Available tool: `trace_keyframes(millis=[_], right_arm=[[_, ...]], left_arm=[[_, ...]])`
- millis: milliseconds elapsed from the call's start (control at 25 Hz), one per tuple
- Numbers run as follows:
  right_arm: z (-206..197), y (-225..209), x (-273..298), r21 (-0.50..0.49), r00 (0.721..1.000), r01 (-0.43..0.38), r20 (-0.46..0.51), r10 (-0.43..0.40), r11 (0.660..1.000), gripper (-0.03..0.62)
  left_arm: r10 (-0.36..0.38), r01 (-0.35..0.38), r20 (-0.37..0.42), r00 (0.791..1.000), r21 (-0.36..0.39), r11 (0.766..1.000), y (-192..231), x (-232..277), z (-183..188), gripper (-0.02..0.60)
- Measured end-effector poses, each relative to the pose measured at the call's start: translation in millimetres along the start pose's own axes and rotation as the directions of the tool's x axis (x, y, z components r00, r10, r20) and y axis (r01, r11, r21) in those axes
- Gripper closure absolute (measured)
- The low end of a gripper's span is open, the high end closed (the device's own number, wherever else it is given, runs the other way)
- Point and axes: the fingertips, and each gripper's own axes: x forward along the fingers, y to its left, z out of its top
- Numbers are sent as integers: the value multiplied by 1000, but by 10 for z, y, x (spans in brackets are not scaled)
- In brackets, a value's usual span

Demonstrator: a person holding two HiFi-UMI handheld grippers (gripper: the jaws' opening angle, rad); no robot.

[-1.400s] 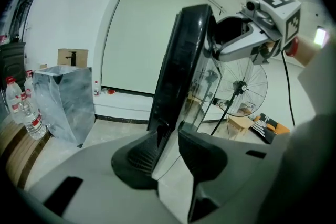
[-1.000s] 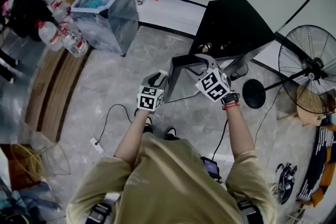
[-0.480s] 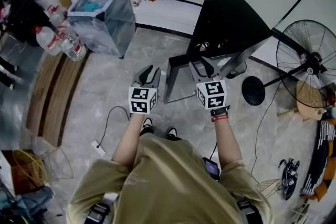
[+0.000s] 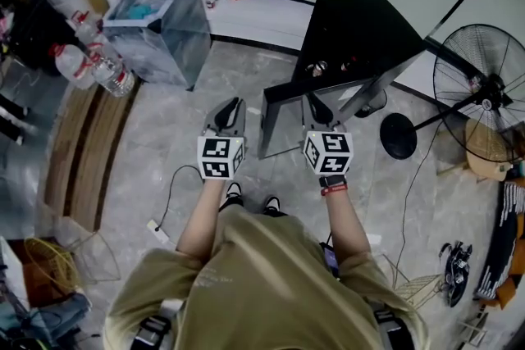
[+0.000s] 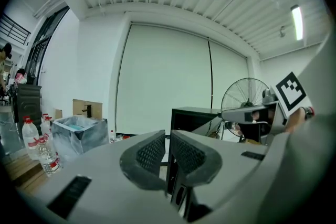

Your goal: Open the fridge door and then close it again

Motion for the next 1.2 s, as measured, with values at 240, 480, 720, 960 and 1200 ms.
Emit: trace_keyframes(millis=[240,480,720,960,1200], right_arm=[[14,86,24,22,1000,-11,13,11,1000,549],[-12,80,48,3,1000,-23,10,23,1000,549],[-53,106,111,-78,997,-71,-45,68,994,548],[-57,197,176,-206,981,-170,-126,146,964,525],[-156,265,225,-340,939,-307,-259,226,889,460]], left_arm=[[2,-2,9,1000,0,1000,54,-5,11,548],[5,-5,0,1000,-9,1000,61,18,-45,549],[-26,25,-30,999,-27,999,11,82,-187,548],[-55,53,-69,996,-33,998,-30,128,-343,548],[-57,55,-89,994,-33,998,-14,172,-496,546]])
